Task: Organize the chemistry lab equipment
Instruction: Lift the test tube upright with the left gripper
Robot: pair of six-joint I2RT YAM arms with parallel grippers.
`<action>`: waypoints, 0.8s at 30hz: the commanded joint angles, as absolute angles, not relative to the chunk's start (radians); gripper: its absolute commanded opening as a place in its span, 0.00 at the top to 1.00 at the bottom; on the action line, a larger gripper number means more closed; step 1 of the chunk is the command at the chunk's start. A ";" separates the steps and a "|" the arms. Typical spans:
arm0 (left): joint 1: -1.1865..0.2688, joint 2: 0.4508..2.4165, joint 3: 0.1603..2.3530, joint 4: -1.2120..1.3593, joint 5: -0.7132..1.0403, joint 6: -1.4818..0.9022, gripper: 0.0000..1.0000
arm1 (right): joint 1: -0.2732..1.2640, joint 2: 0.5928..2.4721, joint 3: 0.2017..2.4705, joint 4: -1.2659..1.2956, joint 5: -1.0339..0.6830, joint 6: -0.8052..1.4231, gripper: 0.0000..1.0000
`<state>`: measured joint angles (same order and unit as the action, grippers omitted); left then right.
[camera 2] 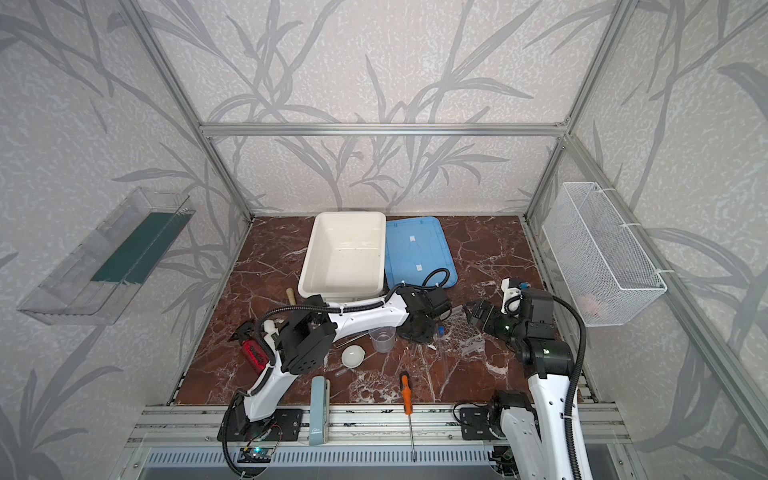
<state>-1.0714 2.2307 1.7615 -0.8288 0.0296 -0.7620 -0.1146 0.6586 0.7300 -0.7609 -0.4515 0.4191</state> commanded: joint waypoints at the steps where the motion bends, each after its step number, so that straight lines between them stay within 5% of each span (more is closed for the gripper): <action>1: -1.061 2.126 1.723 -0.731 0.038 -0.764 0.82 | -0.118 0.640 0.732 -0.764 -0.439 0.422 0.06; 11: -1.034 1.930 1.561 -0.467 0.064 -0.684 0.82 | -0.136 0.658 0.785 -0.722 -0.557 0.453 0.07; 18: -1.034 1.734 1.329 -0.146 0.072 -0.577 0.82 | -0.143 0.809 0.932 -0.672 -0.899 0.463 0.08; 24: -1.050 1.643 1.261 -0.062 0.085 -0.534 0.82 | -0.108 0.860 0.999 -0.641 -0.838 0.468 0.10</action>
<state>-1.0401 1.7000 1.2858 -0.1619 0.0818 -0.5808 -0.1268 0.8539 0.9710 -0.6739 -0.8127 0.4622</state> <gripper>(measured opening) 0.180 0.908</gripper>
